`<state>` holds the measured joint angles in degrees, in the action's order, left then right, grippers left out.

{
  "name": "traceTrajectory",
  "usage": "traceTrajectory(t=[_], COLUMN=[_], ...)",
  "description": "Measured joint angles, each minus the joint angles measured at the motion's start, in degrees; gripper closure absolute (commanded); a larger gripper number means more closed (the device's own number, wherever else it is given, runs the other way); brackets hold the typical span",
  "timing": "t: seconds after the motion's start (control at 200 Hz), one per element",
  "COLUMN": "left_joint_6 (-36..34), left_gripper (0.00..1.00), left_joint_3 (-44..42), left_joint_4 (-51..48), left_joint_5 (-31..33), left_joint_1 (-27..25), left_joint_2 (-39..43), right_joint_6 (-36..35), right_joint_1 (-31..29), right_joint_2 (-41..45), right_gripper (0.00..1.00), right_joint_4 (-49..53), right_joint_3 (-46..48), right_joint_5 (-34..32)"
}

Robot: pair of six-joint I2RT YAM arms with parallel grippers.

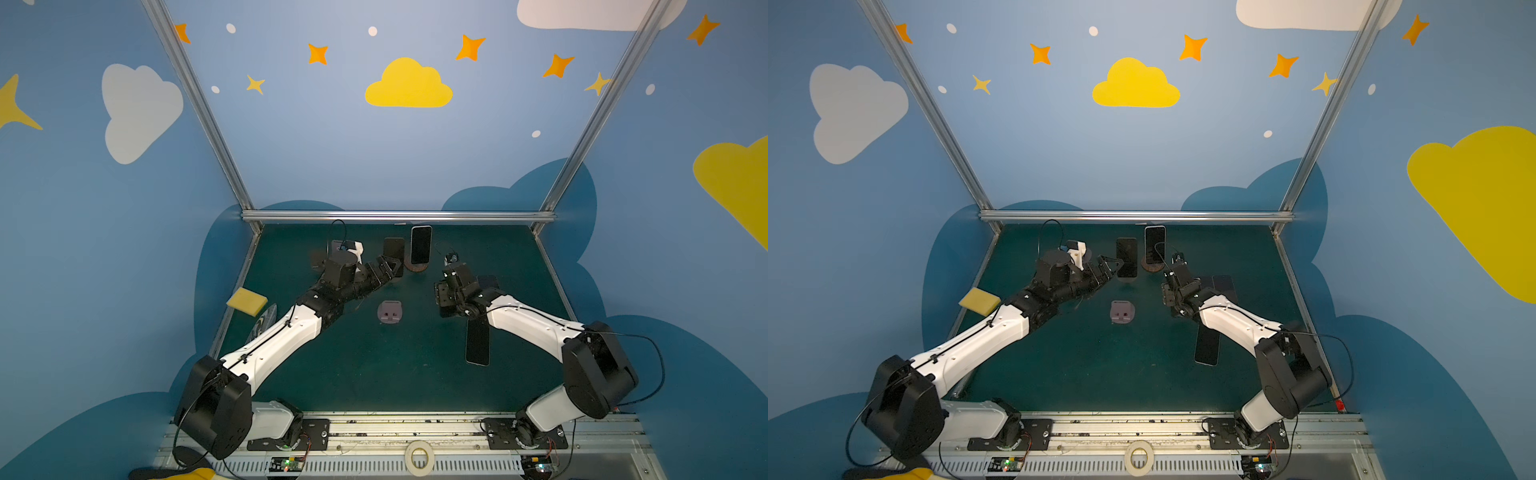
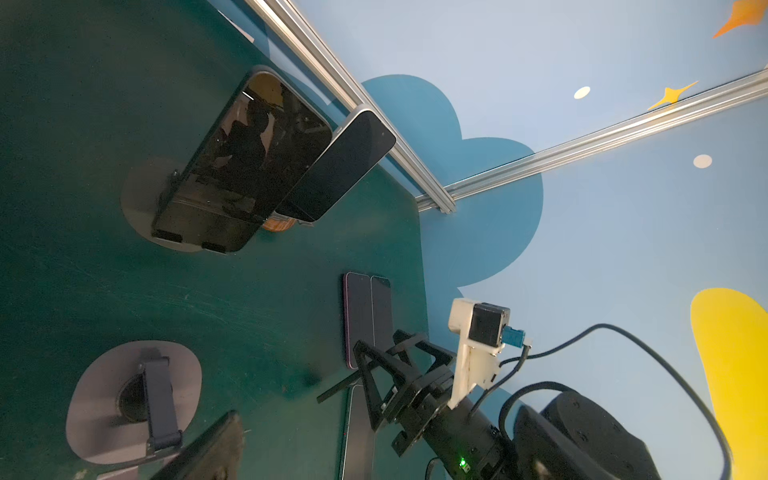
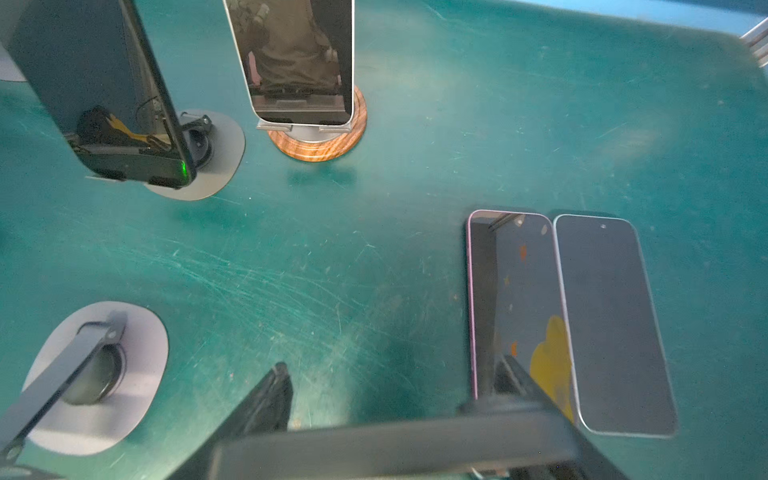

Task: Remove the phone from the phone stand

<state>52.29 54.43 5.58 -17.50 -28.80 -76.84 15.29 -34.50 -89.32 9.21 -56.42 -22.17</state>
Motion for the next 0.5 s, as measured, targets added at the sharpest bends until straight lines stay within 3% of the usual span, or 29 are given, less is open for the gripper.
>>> traceTrajectory(t=[0.265, 0.501], left_joint_6=[-0.6, -0.6], left_gripper=[0.00, 0.00], left_joint_3=[0.5, 1.0], left_joint_4=[-0.6, -0.7], left_joint_5=[-0.3, -1.3], left_joint_1=[0.0, 0.0], left_joint_2=[-0.4, -1.0], right_joint_6=[-1.0, -0.3], right_joint_1=[5.2, 6.1], right_joint_2=[-3.8, -11.1], right_gripper=[0.46, 0.46], right_joint_4=[5.7, 15.2], right_joint_3=[-5.6, -15.5], right_joint_5=[7.1, 10.9])
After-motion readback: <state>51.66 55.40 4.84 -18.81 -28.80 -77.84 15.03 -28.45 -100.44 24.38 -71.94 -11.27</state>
